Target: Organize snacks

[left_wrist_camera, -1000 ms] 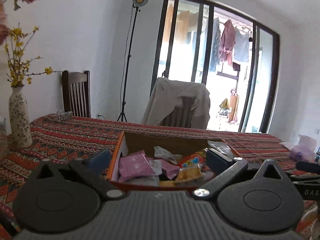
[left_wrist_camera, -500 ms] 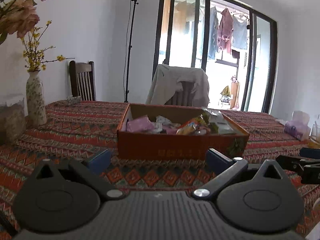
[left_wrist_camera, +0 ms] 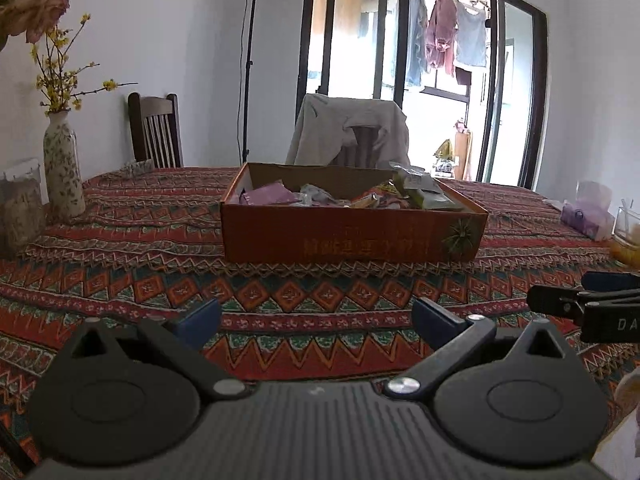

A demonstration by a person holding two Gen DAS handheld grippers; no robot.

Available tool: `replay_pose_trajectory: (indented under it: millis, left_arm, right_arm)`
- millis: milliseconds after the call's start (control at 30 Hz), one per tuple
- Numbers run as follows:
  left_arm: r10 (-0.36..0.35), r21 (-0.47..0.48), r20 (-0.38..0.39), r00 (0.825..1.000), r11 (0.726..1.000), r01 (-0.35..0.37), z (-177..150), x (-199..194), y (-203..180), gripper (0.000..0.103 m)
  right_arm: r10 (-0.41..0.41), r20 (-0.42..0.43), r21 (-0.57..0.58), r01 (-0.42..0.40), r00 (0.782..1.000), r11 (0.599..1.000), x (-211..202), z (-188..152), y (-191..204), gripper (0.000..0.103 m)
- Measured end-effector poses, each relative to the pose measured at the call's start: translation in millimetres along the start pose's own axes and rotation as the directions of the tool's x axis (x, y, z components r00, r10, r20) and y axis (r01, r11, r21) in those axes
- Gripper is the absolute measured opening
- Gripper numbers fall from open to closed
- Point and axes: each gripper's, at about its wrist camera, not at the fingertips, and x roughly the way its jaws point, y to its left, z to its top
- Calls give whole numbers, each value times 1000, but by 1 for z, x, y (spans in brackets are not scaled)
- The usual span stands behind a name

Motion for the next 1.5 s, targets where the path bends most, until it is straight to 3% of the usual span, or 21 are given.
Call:
replay_pose_trajectory:
  millis: [1500]
  left_arm:
    - [-21, 5, -20, 1000, 1000, 21, -4, 7, -3, 103]
  right_arm:
    - [-3, -21, 3, 3, 1000, 1000, 5, -4, 0, 103]
